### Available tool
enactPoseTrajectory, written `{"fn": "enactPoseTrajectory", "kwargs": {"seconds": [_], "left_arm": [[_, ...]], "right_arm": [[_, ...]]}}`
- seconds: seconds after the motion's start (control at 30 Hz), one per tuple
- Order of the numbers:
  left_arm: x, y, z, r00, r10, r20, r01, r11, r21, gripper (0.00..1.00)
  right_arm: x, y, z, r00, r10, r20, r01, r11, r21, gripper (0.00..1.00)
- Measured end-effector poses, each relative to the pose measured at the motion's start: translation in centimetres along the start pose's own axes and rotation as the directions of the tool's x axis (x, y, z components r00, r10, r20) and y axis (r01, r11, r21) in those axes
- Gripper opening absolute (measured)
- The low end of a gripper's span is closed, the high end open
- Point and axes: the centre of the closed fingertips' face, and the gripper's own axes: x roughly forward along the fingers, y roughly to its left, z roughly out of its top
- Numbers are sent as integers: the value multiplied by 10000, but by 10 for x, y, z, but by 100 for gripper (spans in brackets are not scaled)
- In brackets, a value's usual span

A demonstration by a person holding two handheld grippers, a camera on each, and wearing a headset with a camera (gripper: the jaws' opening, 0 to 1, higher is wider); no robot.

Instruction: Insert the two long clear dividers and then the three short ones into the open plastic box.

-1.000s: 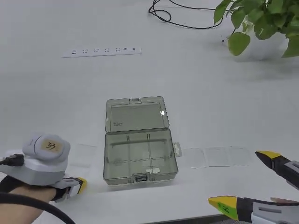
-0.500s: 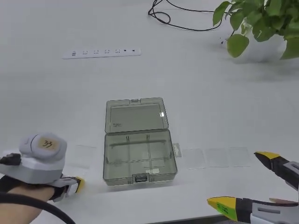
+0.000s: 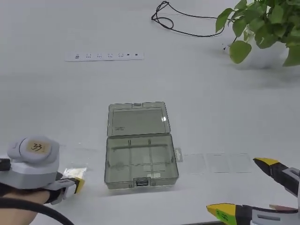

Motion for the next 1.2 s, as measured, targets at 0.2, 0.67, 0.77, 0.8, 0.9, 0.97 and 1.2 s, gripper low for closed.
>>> {"fn": "enactPoseTrajectory", "kwargs": {"seconds": [0.2, 0.67, 0.77, 0.8, 0.9, 0.97, 1.2], "left_arm": [[-14, -5, 18, 9965, -195, 810, 195, 9998, 4, 30], [-30, -39, 50, 9663, -1024, 2361, 1077, 9941, -97, 30], [-33, -50, 55, 9591, -1213, 2559, 1252, 9921, 10, 30], [-34, -54, 56, 9569, -1279, 2608, 1306, 9914, 71, 30], [-35, -62, 60, 9504, -1456, 2747, 1468, 9890, 166, 30], [-35, -67, 60, 9477, -1566, 2779, 1549, 9875, 281, 30], [-36, -88, 61, 9372, -1946, 2893, 1871, 9809, 538, 30]], "right_arm": [[3, 3, 3, 9999, 143, -15, -143, 9999, 64, 100], [14, 8, 27, 9980, 479, 413, -497, 9978, 441, 100], [16, 11, 36, 9947, 673, 773, -766, 9892, 1249, 100], [17, 11, 41, 9934, 687, 924, -816, 9861, 1446, 99], [20, 14, 51, 9889, 830, 1235, -1058, 9758, 1912, 96], [22, 17, 59, 9847, 908, 1487, -1212, 9701, 2104, 94], [38, 41, 75, 9705, 1779, 1629, -2077, 9596, 1898, 75]]}}
